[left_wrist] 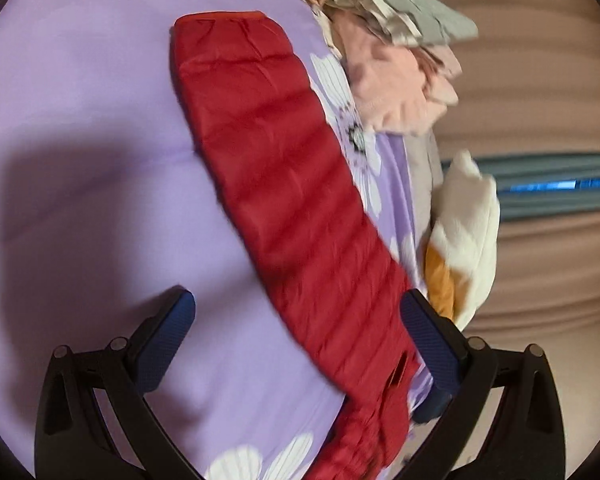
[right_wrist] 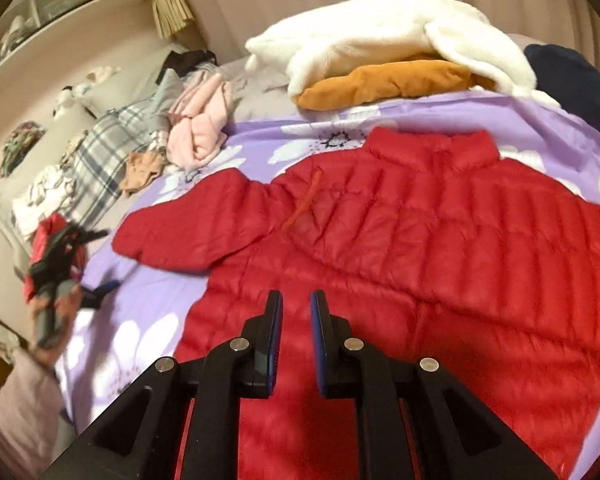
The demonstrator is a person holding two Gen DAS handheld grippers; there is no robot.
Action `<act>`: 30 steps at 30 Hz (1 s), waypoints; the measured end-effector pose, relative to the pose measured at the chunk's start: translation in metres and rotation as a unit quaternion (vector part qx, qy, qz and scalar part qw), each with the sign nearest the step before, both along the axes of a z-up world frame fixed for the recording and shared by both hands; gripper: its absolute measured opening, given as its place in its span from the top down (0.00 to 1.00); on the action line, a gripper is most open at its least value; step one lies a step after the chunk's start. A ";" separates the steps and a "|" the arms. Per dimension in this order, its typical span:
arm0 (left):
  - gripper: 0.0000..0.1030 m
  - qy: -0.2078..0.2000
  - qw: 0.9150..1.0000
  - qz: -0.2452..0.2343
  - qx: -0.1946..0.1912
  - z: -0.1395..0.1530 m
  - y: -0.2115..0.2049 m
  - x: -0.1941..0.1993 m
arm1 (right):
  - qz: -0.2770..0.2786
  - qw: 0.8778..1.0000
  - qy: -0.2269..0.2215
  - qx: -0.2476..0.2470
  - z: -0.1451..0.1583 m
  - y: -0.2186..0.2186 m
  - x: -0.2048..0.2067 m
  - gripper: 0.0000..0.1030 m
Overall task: Fold large clothes
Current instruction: 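Grasp the other sleeve with the left tool and fold it across the body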
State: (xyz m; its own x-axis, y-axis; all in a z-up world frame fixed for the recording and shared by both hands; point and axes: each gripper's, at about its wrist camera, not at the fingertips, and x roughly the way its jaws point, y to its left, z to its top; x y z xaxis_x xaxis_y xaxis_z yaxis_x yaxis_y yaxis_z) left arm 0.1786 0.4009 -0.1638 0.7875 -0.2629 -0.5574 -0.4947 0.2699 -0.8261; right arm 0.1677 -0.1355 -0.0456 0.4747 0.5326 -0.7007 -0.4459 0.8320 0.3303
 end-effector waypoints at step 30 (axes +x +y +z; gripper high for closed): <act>0.94 0.084 0.981 0.059 0.166 0.063 0.006 0.039 | -0.125 0.988 0.065 0.067 -0.019 -0.115 -0.037 0.87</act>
